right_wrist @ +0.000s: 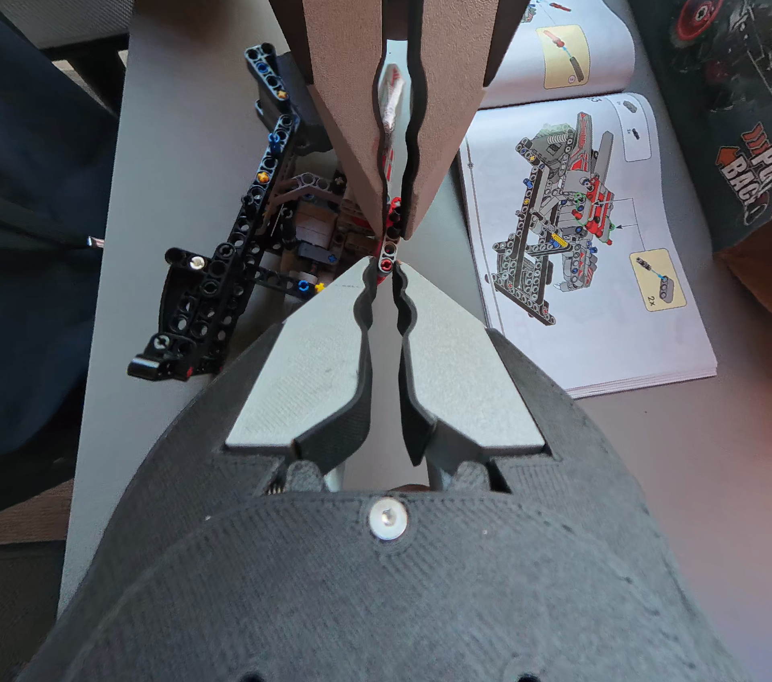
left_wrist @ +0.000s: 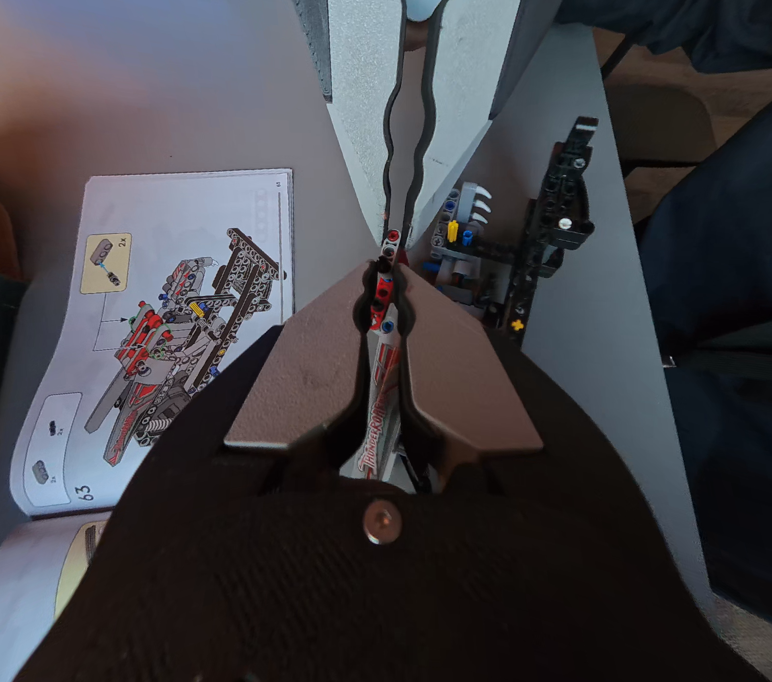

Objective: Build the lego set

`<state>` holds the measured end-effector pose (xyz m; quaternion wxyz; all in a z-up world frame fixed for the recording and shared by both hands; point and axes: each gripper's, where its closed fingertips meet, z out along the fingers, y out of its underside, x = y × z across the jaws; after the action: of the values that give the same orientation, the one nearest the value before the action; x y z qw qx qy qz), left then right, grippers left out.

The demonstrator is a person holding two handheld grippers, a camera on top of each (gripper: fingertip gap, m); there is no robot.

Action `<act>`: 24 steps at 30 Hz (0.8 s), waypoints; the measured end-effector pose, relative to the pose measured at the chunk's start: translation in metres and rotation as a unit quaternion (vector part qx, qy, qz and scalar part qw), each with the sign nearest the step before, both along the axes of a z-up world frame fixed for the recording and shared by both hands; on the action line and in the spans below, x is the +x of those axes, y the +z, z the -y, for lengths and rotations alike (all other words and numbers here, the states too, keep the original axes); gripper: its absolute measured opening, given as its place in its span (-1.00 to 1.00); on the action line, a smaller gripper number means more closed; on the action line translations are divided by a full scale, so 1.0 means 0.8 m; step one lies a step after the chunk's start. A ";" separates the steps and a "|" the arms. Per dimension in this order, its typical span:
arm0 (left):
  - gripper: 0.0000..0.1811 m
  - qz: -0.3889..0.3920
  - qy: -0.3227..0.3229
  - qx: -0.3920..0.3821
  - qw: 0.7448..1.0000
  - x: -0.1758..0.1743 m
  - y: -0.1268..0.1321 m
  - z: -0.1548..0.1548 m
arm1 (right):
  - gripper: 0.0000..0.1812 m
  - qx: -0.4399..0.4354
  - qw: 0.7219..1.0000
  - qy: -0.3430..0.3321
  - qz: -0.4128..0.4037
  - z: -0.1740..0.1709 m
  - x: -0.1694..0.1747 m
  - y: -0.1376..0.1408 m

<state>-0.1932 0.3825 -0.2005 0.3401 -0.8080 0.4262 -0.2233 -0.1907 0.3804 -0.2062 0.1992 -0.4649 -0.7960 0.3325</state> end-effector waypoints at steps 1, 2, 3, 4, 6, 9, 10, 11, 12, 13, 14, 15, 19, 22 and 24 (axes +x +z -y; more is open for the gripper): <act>-0.96 -0.004 -0.003 0.001 1.000 0.000 -0.001 0.000 | -0.94 0.000 1.000 0.000 -0.001 0.000 0.000 0.000; -0.96 -0.007 -0.006 0.002 1.000 -0.001 -0.002 0.000 | -0.94 0.000 1.000 -0.001 -0.002 0.001 0.000 0.000; -0.96 -0.008 -0.010 0.001 1.000 -0.001 -0.002 0.000 | -0.94 -0.001 1.000 -0.001 -0.003 0.000 0.000 -0.001; -0.96 -0.010 -0.013 -0.002 1.000 -0.001 -0.002 -0.001 | -0.94 0.000 1.000 -0.001 -0.004 0.000 0.000 -0.001; -0.96 -0.009 -0.026 -0.006 1.000 0.000 -0.002 0.000 | -0.94 0.005 1.000 0.003 -0.004 0.001 0.001 -0.001; -0.96 -0.009 -0.036 -0.015 0.999 0.003 -0.004 0.000 | -0.94 0.009 1.000 0.006 0.003 0.001 0.005 -0.004; -0.96 -0.012 -0.039 -0.018 0.999 0.004 -0.006 0.001 | -0.94 0.008 1.000 0.011 0.009 0.003 0.007 -0.007; -0.96 -0.021 -0.048 -0.028 0.998 0.006 -0.011 0.004 | -0.94 0.009 1.000 0.021 0.022 0.007 0.010 -0.015; -0.97 -0.041 -0.061 -0.038 0.997 0.008 -0.022 0.010 | -0.93 0.013 0.998 0.033 0.042 0.011 0.014 -0.026; -0.98 -0.086 -0.060 -0.031 0.994 0.002 -0.039 0.008 | -0.92 0.016 0.998 0.039 0.053 0.014 0.016 -0.033; -1.00 -0.130 -0.053 -0.007 0.990 -0.006 -0.051 0.001 | -0.93 0.016 0.999 0.034 0.038 0.015 0.011 -0.030; -1.00 -0.127 -0.049 -0.002 0.991 -0.006 -0.048 0.000 | -0.93 0.014 0.999 0.030 0.024 0.016 0.009 -0.022; -1.00 -0.069 -0.005 0.040 0.997 -0.013 0.005 -0.013 | -0.94 0.006 0.999 0.026 -0.017 0.016 0.007 0.008; -1.00 -0.034 0.020 0.046 0.998 -0.025 0.032 -0.013 | -0.95 0.024 0.999 0.020 -0.019 0.011 0.007 0.004; -1.00 -0.007 0.033 0.050 0.998 -0.028 0.043 -0.009 | -0.95 0.011 1.000 0.019 -0.019 0.013 0.006 0.002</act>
<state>-0.2158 0.3901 -0.1663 0.3845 -0.8050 0.4125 -0.1842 -0.1861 0.3703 -0.2046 0.2129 -0.4411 -0.8046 0.3358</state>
